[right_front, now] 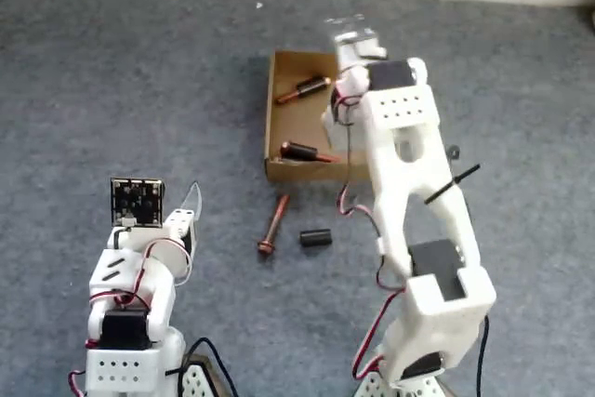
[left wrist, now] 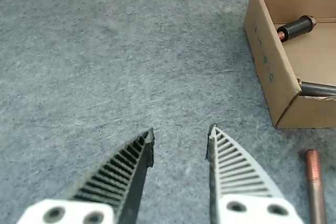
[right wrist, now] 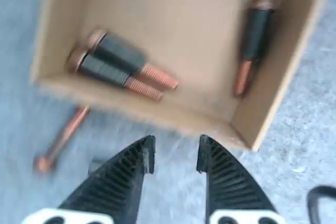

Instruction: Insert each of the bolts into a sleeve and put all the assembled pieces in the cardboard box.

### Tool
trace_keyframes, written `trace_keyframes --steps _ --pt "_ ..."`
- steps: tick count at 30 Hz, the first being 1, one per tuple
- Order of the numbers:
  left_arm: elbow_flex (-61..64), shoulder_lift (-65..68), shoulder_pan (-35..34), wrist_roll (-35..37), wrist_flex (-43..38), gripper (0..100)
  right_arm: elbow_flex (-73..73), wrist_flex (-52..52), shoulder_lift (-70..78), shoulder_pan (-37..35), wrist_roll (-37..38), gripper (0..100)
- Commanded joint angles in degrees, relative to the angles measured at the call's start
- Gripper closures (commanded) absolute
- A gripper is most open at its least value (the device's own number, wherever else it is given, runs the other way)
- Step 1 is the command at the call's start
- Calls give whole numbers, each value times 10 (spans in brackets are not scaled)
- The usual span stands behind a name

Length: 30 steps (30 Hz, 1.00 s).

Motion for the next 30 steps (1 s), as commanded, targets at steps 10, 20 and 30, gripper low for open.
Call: trace_keyframes --steps 10,20,30 --pt "11 -5 -63 -6 -14 812 169 70 -159 -133 102 873" --pt "11 -5 -69 -6 -13 812 396 -113 -180 -195 191 749" --pt "11 -5 -69 -6 -12 811 501 -264 -177 -182 244 750"
